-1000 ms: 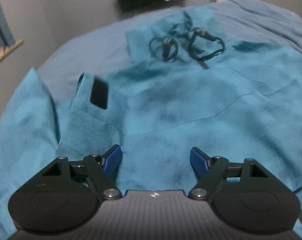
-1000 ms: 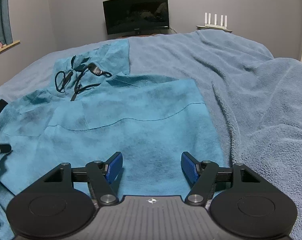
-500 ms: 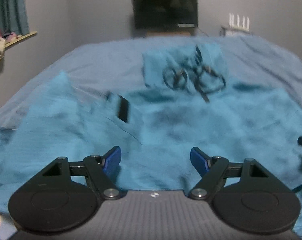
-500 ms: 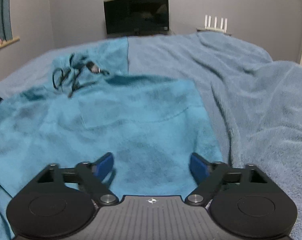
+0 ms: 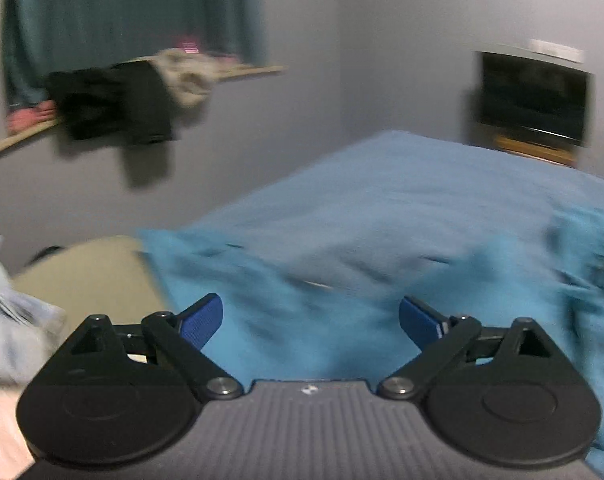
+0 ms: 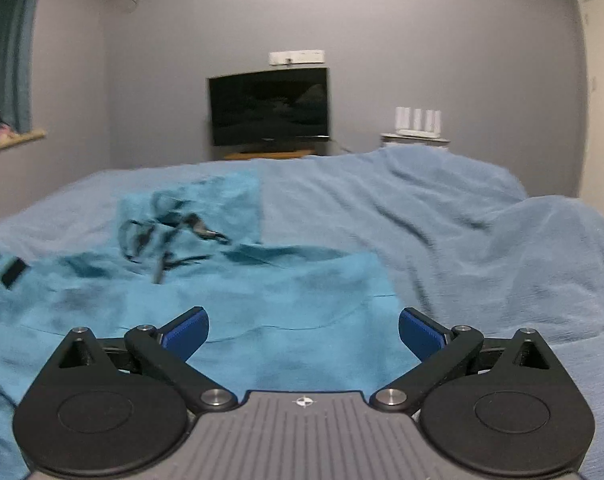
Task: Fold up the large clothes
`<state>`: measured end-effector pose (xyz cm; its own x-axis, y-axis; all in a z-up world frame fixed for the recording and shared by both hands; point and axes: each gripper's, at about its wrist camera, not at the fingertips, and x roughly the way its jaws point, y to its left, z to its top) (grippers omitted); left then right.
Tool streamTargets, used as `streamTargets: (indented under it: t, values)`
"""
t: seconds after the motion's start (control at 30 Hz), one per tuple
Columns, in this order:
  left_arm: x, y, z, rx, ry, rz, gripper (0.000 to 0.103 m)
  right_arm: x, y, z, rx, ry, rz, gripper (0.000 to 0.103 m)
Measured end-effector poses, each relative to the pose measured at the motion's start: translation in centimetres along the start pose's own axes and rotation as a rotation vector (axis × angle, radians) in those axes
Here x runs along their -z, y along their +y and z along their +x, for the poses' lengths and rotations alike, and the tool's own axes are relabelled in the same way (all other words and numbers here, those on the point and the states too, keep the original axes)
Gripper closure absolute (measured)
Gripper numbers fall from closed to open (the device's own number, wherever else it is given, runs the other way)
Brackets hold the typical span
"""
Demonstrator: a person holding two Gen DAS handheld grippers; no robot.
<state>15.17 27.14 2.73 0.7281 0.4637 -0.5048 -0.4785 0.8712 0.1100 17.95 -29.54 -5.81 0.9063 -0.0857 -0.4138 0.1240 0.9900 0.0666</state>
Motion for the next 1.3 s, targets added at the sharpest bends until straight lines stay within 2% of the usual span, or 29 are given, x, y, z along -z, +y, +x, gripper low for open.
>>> streamTargets:
  t: [0.1,0.27,0.3,0.37,0.43,0.47,0.53,0.57,0.6,0.63,0.83,0.97,1.03,1.17,1.3]
  values:
    - [-0.9,3.9,3.5,-0.084,0.039,-0.048,0.007,-0.2,0.5,-0.1,-0.035,0.02,0.014,0.001]
    - [-1.3,8.4,8.9,-0.123,0.127,-0.149,0.008,0.1,1.6,0.1,-0.027,0.029,-0.015,0.001]
    - [-1.3,9.1,9.5,-0.109,0.133,-0.174,0.008,0.2,1.8,0.2,-0.041,0.034,-0.014,0.001]
    - [-1.6,9.6,10.7,-0.081,0.123,-0.195,0.008,0.2,1.5,0.6,-0.112,0.051,0.028,0.001]
    - [-1.8,9.5,11.9,-0.096,0.124,-0.158,0.014,0.3,1.0,0.9,-0.179,0.056,0.088,0.001]
    - [-1.8,9.3,12.5,-0.109,0.129,-0.136,0.019,0.4,0.8,1.1,-0.194,0.057,0.11,0.001]
    - [-2.0,8.7,13.1,-0.141,0.132,-0.087,0.061,0.4,0.8,1.5,-0.194,0.062,0.135,0.001]
    - [-2.0,8.5,13.3,-0.123,0.131,-0.079,0.074,0.5,0.8,1.7,-0.186,0.066,0.14,0.001]
    - [-2.0,8.5,13.1,-0.095,0.122,-0.084,0.092,0.6,0.8,1.9,-0.18,0.073,0.142,0.001]
    - [-2.1,8.4,12.8,-0.073,0.111,-0.093,0.094,0.7,0.8,2.0,-0.178,0.082,0.145,0.001]
    - [-3.8,6.3,6.5,0.057,-0.051,-0.112,0.101,0.9,0.8,1.8,-0.19,0.077,0.143,0.001]
    - [-6.5,2.7,0.0,0.156,-0.175,-0.044,0.102,0.9,0.8,1.5,-0.197,0.07,0.14,0.001]
    - [-8.3,0.7,-3.4,0.229,-0.236,-0.037,0.102,0.9,0.8,1.4,-0.2,0.07,0.133,0.001]
    - [-11.4,-4.9,-10.1,0.392,-0.335,-0.001,0.103,1.0,0.9,1.2,-0.205,0.068,0.115,0.001]
    - [-13.2,-13.1,-16.6,0.578,-0.407,0.076,0.103,1.0,0.7,0.8,-0.207,0.06,0.12,0.001]
